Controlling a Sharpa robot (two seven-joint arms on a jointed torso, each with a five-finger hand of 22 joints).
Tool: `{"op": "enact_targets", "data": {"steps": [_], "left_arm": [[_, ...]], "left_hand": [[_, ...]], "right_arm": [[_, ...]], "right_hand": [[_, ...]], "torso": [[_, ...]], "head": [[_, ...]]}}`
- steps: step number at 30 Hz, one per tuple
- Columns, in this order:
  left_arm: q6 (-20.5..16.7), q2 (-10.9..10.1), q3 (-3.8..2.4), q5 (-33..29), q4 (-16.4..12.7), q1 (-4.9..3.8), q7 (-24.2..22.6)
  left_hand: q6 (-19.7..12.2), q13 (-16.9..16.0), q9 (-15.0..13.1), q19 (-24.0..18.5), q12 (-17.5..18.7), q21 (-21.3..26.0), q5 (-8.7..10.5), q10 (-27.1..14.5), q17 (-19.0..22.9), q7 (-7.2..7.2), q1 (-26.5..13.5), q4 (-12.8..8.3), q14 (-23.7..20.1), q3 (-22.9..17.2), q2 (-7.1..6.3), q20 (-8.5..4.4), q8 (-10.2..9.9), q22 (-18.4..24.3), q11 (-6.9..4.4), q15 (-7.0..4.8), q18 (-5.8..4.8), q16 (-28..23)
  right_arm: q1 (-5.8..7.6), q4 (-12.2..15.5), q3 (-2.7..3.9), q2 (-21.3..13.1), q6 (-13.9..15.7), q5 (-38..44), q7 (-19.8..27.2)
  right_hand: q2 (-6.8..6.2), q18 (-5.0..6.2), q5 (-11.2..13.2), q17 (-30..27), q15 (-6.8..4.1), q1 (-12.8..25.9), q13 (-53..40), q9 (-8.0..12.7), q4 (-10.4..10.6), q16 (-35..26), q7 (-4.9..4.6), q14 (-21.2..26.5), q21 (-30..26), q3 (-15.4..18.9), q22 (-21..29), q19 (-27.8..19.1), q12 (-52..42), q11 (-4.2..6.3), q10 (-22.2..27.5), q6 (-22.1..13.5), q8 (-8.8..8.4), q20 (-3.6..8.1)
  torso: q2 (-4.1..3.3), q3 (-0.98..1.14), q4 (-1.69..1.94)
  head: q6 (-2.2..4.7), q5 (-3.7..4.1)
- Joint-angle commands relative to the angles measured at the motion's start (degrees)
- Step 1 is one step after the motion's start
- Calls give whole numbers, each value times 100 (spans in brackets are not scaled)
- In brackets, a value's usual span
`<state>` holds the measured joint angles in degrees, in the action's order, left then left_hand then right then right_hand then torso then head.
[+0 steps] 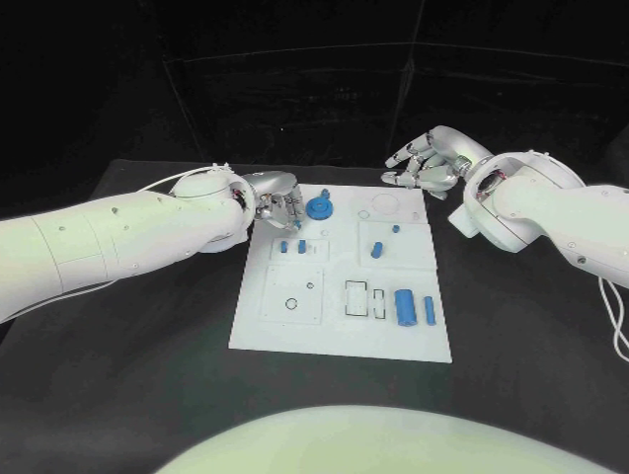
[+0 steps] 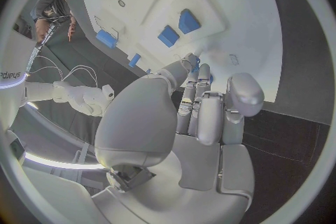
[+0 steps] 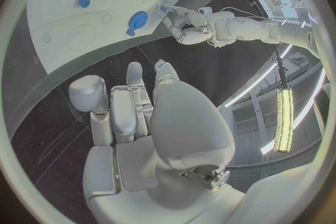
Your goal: Assemble the parts on the task board
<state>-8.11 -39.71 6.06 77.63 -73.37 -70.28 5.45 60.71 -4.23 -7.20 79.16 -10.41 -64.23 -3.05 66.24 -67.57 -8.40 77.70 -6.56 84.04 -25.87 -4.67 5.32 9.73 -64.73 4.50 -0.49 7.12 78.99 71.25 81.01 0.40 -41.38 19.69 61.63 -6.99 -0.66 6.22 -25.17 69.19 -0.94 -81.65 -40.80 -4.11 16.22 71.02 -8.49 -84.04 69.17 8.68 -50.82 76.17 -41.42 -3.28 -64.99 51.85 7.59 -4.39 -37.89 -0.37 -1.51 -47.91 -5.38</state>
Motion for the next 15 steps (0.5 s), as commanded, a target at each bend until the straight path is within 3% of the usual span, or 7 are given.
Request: {"op": "enact_targets", "data": {"steps": [1, 15], "left_arm": [[136, 25, -3, -27, 16, -4, 30], [330, 103, -1, -27, 82, 1, 88]], "left_hand": [[47, 6, 9, -11, 38, -12, 29, 55, 2, 1, -34, 14, 68, -25, -12, 33, -31, 2, 7, 34, -85, -19], [52, 5, 12, -18, 48, -1, 29, 64, 22, 3, -48, 20, 61, -23, -17, 33, -37, 11, 6, 33, -82, -29]], "right_arm": [[9, 1, 4, 8, -6, -5, 43], [8, -3, 4, 11, -11, -5, 42]], "right_hand": [[44, 66, -15, 3, -49, -1, 5, -2, 8, -20, 9, -160, -19, 38, 5, 30, -37, 9, 39, -11, 18, -10], [44, 66, -15, 3, -49, -1, 5, -2, 8, -20, 9, -160, -19, 38, 5, 30, -37, 9, 39, -11, 18, -10]], "torso": [[3, 1, 5], [3, 5, -2]], "head": [[-9, -6], [-28, -1]]}}
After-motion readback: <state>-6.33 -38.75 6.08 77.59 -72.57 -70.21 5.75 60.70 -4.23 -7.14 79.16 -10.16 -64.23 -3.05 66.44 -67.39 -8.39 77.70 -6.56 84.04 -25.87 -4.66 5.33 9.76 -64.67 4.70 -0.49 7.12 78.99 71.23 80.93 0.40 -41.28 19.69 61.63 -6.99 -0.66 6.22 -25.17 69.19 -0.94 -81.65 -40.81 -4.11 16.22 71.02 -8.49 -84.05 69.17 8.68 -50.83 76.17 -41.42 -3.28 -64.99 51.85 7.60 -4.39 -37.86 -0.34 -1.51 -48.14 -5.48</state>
